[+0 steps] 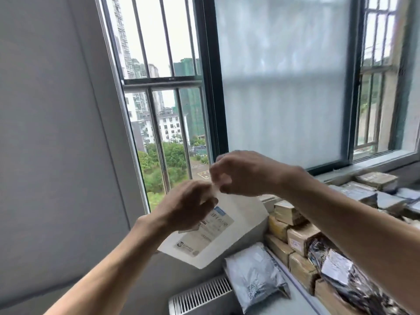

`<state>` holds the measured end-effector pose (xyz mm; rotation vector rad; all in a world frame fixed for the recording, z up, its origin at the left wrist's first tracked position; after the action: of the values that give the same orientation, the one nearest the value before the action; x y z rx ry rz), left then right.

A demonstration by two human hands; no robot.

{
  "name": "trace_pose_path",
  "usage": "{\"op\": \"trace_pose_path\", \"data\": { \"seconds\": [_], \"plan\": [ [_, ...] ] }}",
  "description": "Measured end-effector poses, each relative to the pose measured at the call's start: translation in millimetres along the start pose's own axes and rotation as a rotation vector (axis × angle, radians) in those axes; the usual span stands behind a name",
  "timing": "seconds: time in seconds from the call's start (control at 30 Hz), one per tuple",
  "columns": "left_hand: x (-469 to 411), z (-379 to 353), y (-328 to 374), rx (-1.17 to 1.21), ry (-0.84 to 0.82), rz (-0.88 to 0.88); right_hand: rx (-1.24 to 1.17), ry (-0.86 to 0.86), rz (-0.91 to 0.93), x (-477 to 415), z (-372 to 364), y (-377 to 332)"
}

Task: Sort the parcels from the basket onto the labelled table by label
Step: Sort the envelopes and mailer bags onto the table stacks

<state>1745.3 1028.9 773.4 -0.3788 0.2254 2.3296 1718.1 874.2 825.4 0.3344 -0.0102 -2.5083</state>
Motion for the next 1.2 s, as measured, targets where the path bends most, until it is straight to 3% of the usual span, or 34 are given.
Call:
{"op": "trace_pose_path", "data": {
  "seconds": [0.13, 0.2, 0.27, 0.4, 0.47, 0.57, 0.77, 1.2],
  "plan": [
    [8.7, 19.5, -18.7, 0.522, 0.219, 0.142, -0.221, 0.514, -0.093, 17.3, 18.8, 28.6],
    [15.8, 36.1, -20.6, 0.814, 0.309, 0.180, -0.383, 0.632, -0.191, 23.7, 13.2, 39.8],
    [20.6, 54.7, -22.7, 1.008, 0.439, 0.224, -0.594, 0.636, -0.265, 25.7, 6.4, 46.1],
    [25.6, 88.5, -25.5, 1.206, 0.610, 0.259, -1.235, 0.426, -0.239, 27.1, -1.2, 33.9],
    [28.7, 99.6, -27.1, 1.247, 0.646, 0.261, -1.355, 0.387, -0.175, 26.5, -3.9, 26.5],
    [33.8, 108.4, -25.5, 1.236, 0.659, 0.238, -1.461, 0.473, -0.147, 26.7, -5.2, 19.6],
    [38.8, 114.5, -24.0, 1.207, 0.664, 0.274, -1.475, 0.511, -0.159, 28.7, -6.6, 18.5],
    [23.8, 94.0, -12.7, 1.041, 0.571, 0.347, -1.466, 0.372, -0.231, 44.1, -33.4, 28.4]
  ]
}}
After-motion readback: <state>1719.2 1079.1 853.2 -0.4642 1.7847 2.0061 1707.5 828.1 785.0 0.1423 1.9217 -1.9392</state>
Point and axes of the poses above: each hand's wrist, its own x-axis away from the middle knuckle, its own z-axis out of the back of the hand, y = z × x, the point moved 3 cm from there along -x, towards the middle knuckle, and after that the axes turned 9 degrees about -y, right-handed, at the moved point
